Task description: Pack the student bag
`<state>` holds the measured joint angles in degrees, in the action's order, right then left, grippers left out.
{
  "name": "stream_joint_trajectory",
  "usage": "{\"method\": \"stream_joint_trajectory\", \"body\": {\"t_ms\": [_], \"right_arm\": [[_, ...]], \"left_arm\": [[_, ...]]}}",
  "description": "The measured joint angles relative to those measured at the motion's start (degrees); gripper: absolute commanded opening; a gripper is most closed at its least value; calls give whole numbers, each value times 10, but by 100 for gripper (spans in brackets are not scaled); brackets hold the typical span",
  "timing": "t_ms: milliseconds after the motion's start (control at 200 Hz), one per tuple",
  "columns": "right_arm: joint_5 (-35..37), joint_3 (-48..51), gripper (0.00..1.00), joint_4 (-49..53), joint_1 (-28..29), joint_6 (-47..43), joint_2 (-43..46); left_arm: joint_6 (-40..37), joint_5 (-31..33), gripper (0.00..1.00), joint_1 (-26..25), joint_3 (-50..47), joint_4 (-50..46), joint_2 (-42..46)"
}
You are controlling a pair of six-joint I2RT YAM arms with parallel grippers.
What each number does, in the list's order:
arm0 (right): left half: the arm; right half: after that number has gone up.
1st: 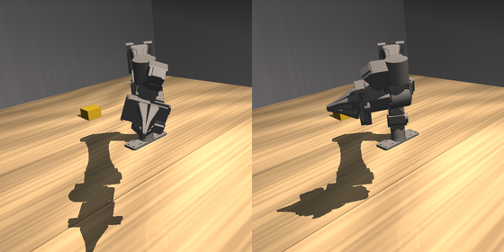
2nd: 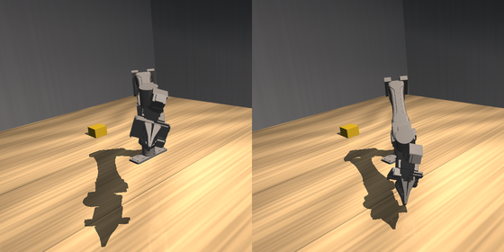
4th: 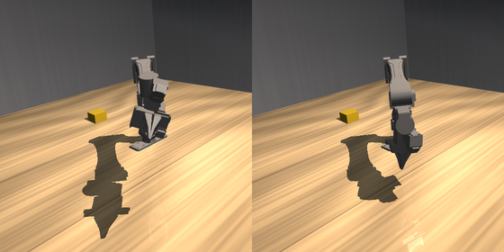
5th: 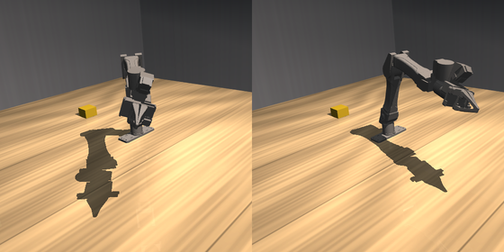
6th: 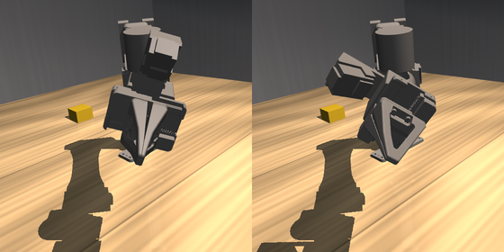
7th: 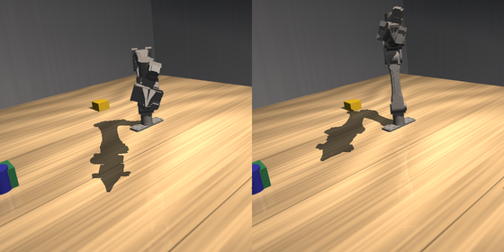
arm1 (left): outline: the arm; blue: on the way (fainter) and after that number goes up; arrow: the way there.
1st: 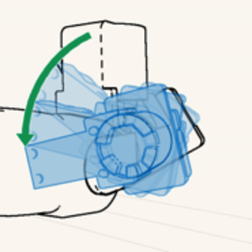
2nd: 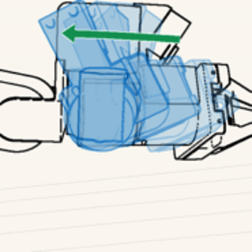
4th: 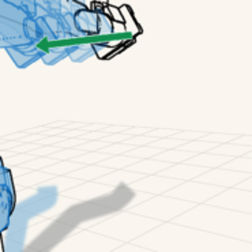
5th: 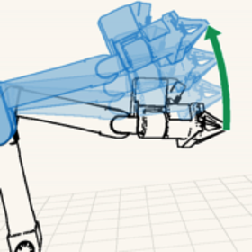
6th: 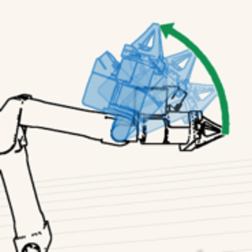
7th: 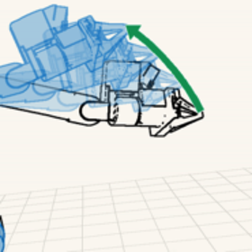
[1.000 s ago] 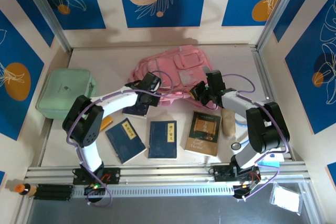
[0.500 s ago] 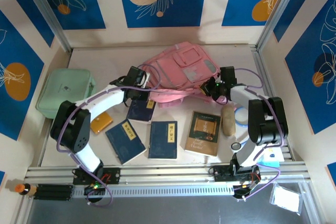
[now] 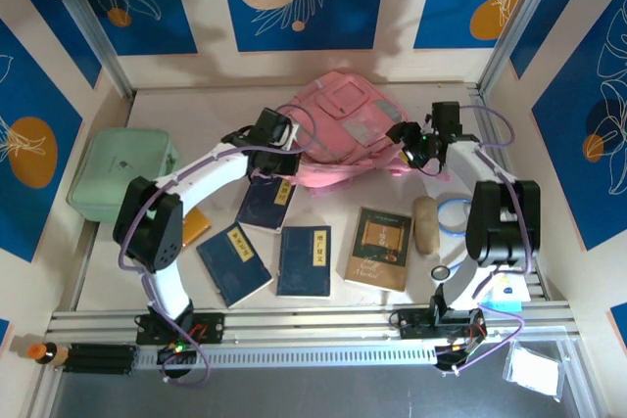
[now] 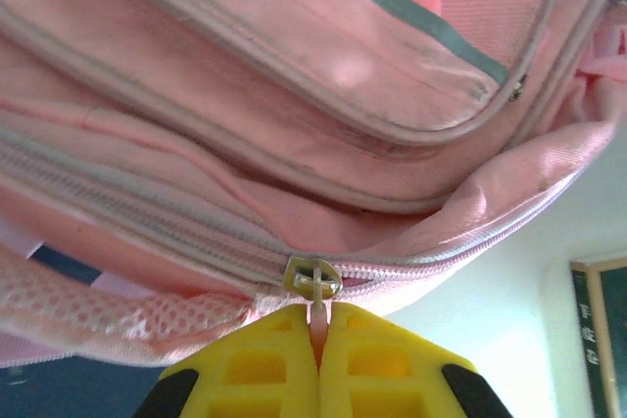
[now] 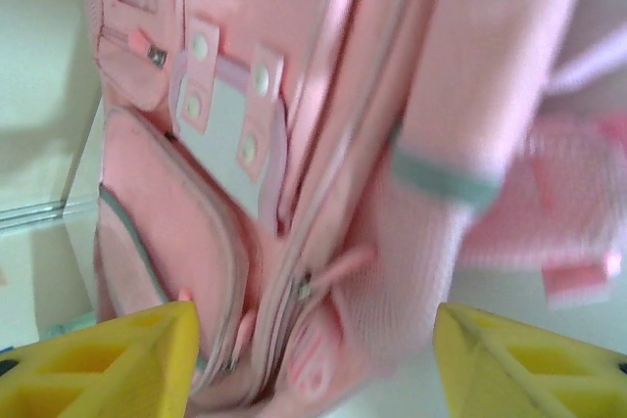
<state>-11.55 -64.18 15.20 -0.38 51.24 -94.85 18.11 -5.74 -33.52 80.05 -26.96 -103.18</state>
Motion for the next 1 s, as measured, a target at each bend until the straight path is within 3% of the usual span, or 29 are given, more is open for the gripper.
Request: {"method": "stream_joint_trajectory", "body": {"t_ms": [125,250,470,760,875,1000], "right_arm": [[-2,68,65,-1,14,52,72],[-1,116,65,-6,67,111,111],[0,150,64,-21,150,207,113],[0,153,67,-55,166,259,72],[0,152,58,-56,171,266,54],[1,151,32,-51,177,274,41]], "left_arm": [[14,-1,0,-38,21,-8,-21],[30,-4,0,-73,24,-5,-31],[60,-31,0,-110,19,32,-31],[71,-49,0,-130,16,47,-38],[70,-54,0,-130,16,47,-48],[69,-60,0,-130,16,47,-57]]}}
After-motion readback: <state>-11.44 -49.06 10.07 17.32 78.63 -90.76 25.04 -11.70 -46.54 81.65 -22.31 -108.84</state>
